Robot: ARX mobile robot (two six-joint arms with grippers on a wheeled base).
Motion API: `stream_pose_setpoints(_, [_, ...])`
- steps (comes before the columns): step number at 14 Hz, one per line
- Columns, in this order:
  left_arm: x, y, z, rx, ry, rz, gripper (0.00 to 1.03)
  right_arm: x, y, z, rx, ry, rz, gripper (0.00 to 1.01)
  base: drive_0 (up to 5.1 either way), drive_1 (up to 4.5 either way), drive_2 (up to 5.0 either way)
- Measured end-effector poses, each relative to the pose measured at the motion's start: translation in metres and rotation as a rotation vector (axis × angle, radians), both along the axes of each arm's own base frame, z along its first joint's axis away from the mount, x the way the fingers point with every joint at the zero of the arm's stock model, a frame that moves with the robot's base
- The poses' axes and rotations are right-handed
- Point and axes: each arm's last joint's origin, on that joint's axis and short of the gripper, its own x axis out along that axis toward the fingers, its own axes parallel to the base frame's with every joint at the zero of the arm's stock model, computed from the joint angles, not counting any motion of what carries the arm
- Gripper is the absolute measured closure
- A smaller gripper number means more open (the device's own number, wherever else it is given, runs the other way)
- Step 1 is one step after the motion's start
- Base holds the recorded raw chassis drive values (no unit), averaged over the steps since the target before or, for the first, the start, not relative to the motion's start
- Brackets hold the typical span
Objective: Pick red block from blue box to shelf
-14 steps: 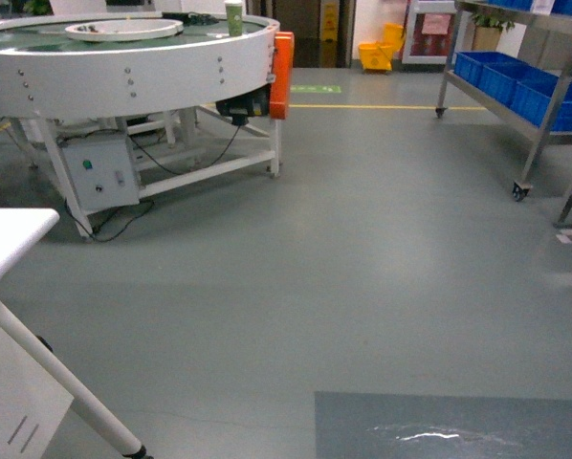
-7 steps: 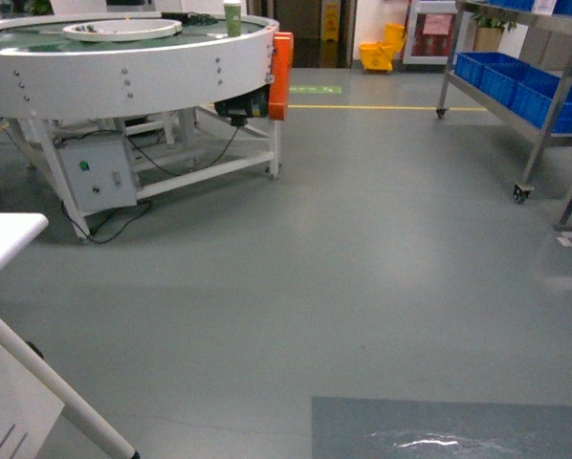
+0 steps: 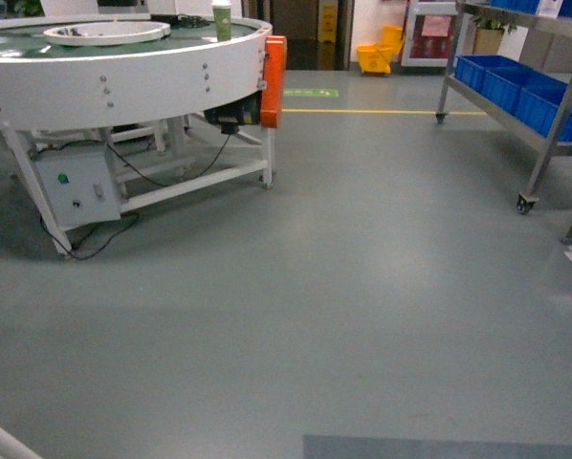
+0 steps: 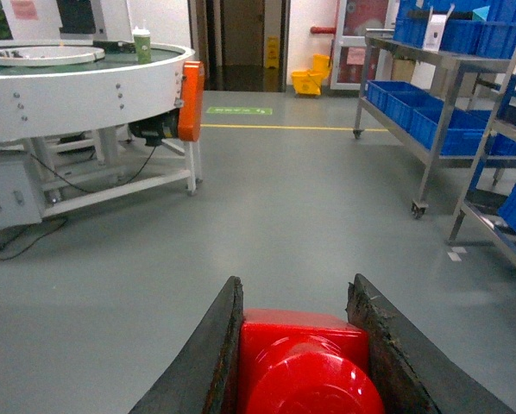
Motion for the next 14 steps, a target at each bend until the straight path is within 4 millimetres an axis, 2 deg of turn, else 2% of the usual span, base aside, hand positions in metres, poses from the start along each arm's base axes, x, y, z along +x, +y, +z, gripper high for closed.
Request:
stream_pose_setpoints(6, [0.0000, 0.0000, 0.0001, 0.000, -0.001, 0.000, 0.05, 0.0000, 0.0000, 0.0001, 0.000, -0.001, 0.000, 0.72, 0.0, 0.00, 0.0])
stream_pose_setpoints(14, [0.0000, 0.0000, 0.0003, 0.000, -0.003, 0.000, 0.05, 0.0000, 0.0000, 0.0002, 0.000, -0.002, 0.000, 0.72, 0.0, 4.28, -4.3])
